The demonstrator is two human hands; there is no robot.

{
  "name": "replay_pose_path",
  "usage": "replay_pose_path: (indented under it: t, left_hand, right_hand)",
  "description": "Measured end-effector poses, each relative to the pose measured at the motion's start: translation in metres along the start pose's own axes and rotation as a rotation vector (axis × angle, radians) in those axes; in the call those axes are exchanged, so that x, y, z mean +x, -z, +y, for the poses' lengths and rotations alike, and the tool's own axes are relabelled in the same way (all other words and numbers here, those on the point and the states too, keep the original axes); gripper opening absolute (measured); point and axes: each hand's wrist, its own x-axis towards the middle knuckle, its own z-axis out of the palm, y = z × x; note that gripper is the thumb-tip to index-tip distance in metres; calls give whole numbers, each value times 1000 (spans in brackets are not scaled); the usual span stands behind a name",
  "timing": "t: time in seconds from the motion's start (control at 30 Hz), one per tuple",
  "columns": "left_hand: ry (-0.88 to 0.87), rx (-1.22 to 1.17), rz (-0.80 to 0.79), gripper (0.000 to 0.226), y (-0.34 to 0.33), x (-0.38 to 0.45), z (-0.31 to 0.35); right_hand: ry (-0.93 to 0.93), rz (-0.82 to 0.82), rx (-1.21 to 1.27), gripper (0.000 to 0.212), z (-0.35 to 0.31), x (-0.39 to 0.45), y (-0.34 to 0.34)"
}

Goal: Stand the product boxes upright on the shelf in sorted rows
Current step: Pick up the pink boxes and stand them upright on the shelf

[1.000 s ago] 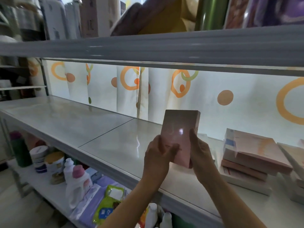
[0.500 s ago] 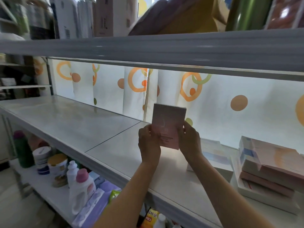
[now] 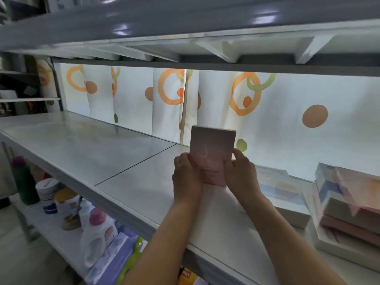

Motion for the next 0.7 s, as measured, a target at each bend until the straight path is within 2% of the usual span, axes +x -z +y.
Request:
replay_pose_path:
  t: [0.17, 0.33, 0.43, 0.63, 0.7]
  left_hand:
    - [7, -8, -27, 37, 2, -1, -1]
    - [-59, -23, -30, 25, 4, -5, -1]
    - [-75, -39, -13, 29, 3, -5, -3]
    - [-48, -61, -7, 37, -2, 0, -6]
    - [-47, -59, -13, 46, -3, 1, -8]
  right_hand:
    - [2, -41, -42, 36, -3, -3, 2]
    - [19, -51, -98, 33, -15, -13, 11]
    - [12, -56, -126, 21, -20, -15, 14]
    - [-13, -64, -102, 17, -24, -13, 15]
    - [-32, -68, -96, 16, -24, -13, 14]
